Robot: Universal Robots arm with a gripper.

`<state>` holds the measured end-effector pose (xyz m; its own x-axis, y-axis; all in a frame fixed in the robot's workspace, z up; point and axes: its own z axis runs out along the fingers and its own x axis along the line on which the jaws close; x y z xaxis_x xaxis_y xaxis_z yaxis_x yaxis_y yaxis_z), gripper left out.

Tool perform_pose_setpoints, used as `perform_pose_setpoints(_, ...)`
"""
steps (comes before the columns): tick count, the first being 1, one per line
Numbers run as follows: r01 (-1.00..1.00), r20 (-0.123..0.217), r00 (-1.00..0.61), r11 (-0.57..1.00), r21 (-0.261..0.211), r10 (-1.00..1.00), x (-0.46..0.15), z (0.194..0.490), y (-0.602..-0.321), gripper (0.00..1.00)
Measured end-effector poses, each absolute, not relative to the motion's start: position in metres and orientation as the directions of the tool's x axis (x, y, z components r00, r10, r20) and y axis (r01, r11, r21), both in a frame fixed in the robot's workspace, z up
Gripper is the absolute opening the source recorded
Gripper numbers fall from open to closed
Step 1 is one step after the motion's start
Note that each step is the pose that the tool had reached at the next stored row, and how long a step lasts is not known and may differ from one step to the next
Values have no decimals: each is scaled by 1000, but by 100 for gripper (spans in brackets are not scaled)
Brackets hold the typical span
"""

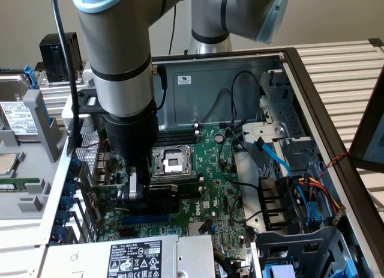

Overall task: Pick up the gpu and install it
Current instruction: 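Insert the gpu into the slot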

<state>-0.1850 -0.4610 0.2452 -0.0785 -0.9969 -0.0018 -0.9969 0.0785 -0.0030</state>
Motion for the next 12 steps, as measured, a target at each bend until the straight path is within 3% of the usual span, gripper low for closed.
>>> perform_pose_setpoints(12, -997, -2, -78, 78, -3, -997, -185, 245, -461, 28)
